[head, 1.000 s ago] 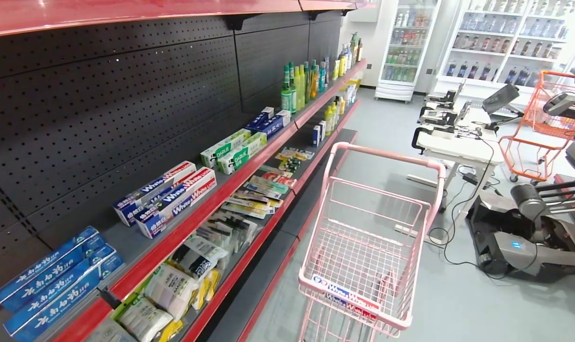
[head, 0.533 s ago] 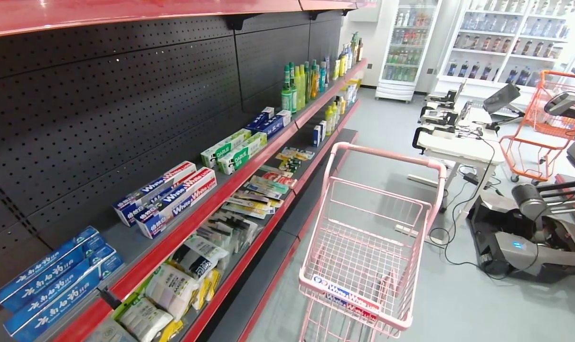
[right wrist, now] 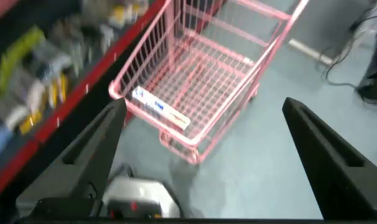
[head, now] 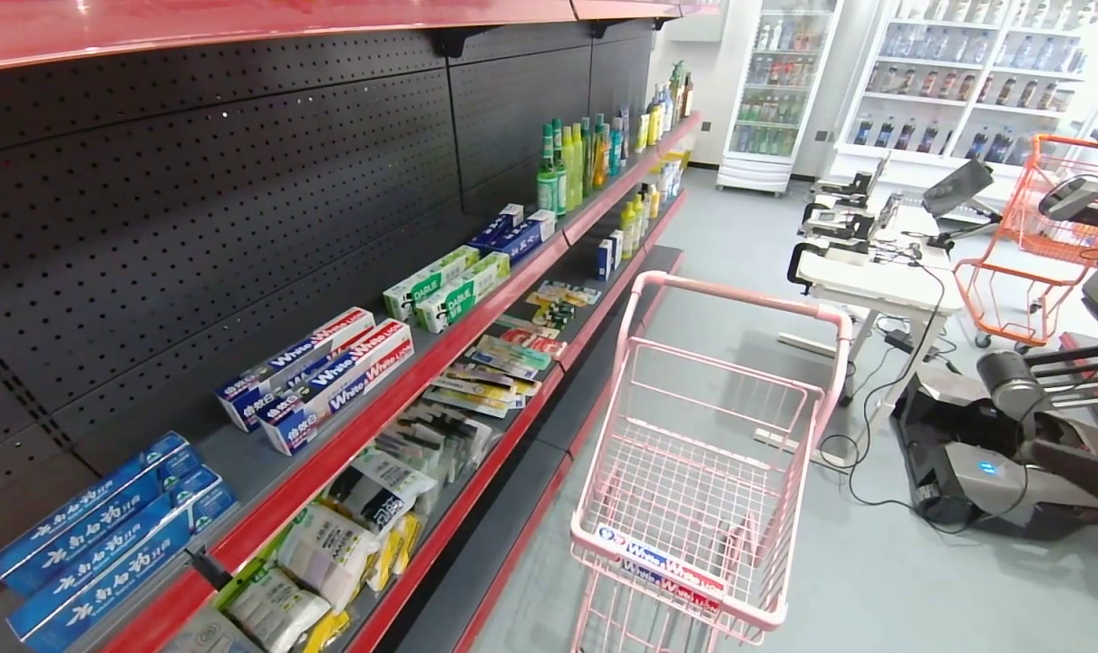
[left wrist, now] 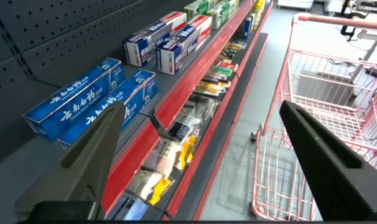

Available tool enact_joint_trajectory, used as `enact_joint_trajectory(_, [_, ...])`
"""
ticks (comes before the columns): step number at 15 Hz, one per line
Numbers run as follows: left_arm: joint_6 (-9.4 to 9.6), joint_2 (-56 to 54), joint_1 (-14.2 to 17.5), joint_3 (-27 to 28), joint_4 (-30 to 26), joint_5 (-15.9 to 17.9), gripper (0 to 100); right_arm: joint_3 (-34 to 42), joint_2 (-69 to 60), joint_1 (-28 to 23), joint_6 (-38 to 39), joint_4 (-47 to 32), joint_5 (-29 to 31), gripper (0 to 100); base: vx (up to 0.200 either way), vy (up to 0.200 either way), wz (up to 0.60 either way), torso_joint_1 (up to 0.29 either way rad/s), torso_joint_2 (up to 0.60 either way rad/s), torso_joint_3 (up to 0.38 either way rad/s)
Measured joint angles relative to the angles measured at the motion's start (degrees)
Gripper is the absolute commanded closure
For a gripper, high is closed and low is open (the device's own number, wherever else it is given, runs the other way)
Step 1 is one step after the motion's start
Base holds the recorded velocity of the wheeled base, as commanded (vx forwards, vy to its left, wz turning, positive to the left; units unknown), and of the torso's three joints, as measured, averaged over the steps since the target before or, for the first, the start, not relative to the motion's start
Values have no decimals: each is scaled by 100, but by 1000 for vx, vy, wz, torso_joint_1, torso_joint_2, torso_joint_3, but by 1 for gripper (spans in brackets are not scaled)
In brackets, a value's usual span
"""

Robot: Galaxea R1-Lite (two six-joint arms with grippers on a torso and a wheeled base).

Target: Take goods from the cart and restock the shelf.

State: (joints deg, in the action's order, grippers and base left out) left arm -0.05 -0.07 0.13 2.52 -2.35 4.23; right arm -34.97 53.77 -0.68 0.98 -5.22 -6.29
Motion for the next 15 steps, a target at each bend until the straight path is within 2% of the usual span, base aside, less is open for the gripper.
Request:
enact_joint_trajectory(3, [0,0,2,-5,0,-2,0,-675,2275,6,-1359,7,-778,0,0,0,0,0,0,0])
enact_joint_trajectory(6, [-2,0,2,-5,0,0,0,-1211,4074,257,-2528,57,-1117,0,0,0,0,0,0,0])
enact_joint_trajectory(10, [-2,0,0,0,0,0,0,-2048,5750,796,-3332,123,-1026,0,0,0,0,0,0,0])
enact_joint_trajectory(15, [-2,0,2,-2,0,-2,0,-2737,6968,1030,-4074,158,-791,0,0,0,0,-14,17,14])
